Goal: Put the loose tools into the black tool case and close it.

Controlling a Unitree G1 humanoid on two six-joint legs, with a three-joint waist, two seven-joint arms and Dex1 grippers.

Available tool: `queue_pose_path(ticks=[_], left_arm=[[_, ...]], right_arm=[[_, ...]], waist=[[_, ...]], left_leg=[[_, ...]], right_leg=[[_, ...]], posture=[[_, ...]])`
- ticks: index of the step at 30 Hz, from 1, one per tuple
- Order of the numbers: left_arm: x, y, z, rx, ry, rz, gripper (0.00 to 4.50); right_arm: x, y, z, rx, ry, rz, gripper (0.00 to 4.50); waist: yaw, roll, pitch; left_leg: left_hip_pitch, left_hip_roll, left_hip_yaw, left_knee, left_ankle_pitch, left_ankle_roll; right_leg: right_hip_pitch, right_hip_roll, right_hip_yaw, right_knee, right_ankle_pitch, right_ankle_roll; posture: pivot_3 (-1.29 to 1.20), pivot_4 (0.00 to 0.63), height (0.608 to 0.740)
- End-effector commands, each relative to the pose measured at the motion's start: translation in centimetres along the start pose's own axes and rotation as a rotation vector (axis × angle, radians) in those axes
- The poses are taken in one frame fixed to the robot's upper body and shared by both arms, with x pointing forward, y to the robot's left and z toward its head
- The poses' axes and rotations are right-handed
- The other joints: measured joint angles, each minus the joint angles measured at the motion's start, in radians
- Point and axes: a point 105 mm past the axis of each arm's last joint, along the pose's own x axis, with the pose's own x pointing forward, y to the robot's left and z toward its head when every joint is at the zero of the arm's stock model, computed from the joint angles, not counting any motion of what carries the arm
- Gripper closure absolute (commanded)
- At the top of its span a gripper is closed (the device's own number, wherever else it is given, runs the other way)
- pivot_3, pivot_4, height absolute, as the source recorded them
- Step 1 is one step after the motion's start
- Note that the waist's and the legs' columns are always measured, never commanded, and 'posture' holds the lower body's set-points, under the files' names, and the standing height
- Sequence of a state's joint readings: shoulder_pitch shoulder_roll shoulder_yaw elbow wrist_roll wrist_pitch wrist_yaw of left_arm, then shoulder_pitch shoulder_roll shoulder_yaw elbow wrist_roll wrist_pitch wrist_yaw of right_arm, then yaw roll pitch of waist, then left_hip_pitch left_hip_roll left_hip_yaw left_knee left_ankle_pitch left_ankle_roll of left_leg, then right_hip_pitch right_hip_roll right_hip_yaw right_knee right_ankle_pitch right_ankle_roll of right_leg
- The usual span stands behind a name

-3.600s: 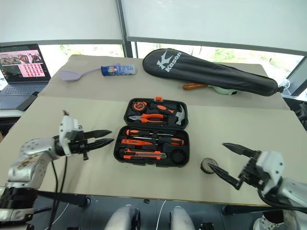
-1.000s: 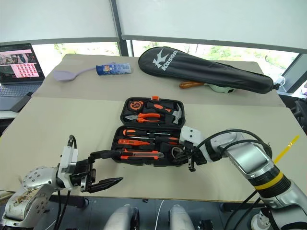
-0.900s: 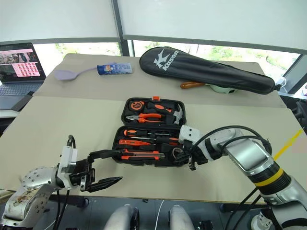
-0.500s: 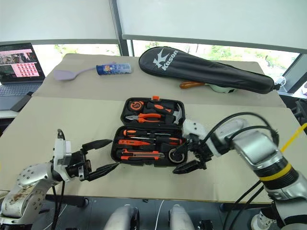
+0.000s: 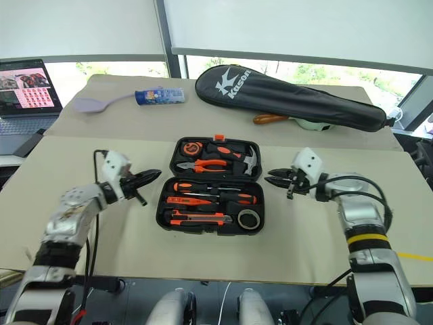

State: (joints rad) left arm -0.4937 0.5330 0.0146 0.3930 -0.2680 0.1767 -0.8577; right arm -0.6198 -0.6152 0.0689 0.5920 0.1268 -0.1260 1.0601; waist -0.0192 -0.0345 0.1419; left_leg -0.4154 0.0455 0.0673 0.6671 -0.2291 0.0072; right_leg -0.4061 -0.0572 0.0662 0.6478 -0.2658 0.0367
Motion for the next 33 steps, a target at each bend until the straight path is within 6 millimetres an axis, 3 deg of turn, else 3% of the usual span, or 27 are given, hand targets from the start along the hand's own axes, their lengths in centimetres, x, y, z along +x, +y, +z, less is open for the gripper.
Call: queue_pose_path(ticks=[1, 9, 21, 25, 27, 30, 33], left_arm=[[0.6, 0.1, 0.9, 0.012, -0.037, -0.011, 4.5], [1.2, -2.0, 0.1, -0.07, -0.009, -0.139, 4.5], [-2.3, -5.6, -1.5, -0.066, 0.042, -0.265, 4.5], [-3.6, -5.2, -1.7, -0.073, 0.033, -0.197, 4.5], [-4.3, -3.6, -0.6, -0.092, -0.046, -0.086, 4.5], [-5.1, -2.7, 0.3, -0.114, -0.047, -0.034, 3.75], [-5.9, -2.5, 1.5, -0.164, -0.04, -0.058, 2.7]], right_arm=[[1.0, 0.2, 0.6, -0.025, -0.025, 0.015, 4.41], [2.3, 2.3, 0.6, 0.05, -0.062, 0.097, 4.41], [-0.2, 6.1, 0.5, 0.088, -0.051, 0.181, 4.41], [-1.3, 5.9, -0.1, 0.104, -0.034, 0.14, 4.41], [-2.1, 4.7, 0.4, 0.14, -0.079, 0.061, 4.41], [-3.2, 4.2, 1.2, 0.202, -0.109, 0.046, 3.67], [-4.2, 3.2, 2.4, 0.217, -0.14, -0.003, 2.7]], waist=[[-0.002, 0.0, 0.0], [0.004, 0.0, 0.0], [0.004, 0.001, 0.0], [0.005, 0.001, 0.0], [0.006, 0.0, 0.0], [0.007, 0.0, 0.0], [0.006, 0.0, 0.0]], left_leg=[[0.0, 0.0, 0.0, 0.0, 0.0, 0.0], [0.0, 0.0, 0.0, 0.0, 0.0, 0.0], [0.0, 0.001, -0.006, -0.002, -0.001, 0.0], [0.001, 0.001, -0.006, -0.002, -0.001, 0.0], [0.001, 0.0, -0.005, -0.002, -0.001, 0.0], [0.001, 0.001, -0.007, -0.001, 0.0, 0.0], [0.001, 0.001, -0.007, 0.0, 0.0, 0.0]], right_leg=[[0.0, 0.0, 0.0, 0.0, 0.0, 0.0], [0.0, -0.001, 0.0, 0.0, 0.0, 0.0], [0.0, -0.001, 0.0, 0.0, 0.0, 0.0], [0.0, -0.001, 0.0, 0.0, 0.0, 0.0], [0.001, -0.001, 0.0, 0.0, 0.0, 0.0], [0.001, -0.001, 0.0, 0.001, 0.0, 0.0], [0.001, -0.001, 0.0, 0.001, 0.0, 0.0]], posture=[[0.0, 0.15, 0.74], [0.0, 0.15, 0.74], [0.0, 0.15, 0.74], [0.0, 0.15, 0.74], [0.0, 0.15, 0.74], [0.0, 0.15, 0.74], [0.0, 0.15, 0.74]])
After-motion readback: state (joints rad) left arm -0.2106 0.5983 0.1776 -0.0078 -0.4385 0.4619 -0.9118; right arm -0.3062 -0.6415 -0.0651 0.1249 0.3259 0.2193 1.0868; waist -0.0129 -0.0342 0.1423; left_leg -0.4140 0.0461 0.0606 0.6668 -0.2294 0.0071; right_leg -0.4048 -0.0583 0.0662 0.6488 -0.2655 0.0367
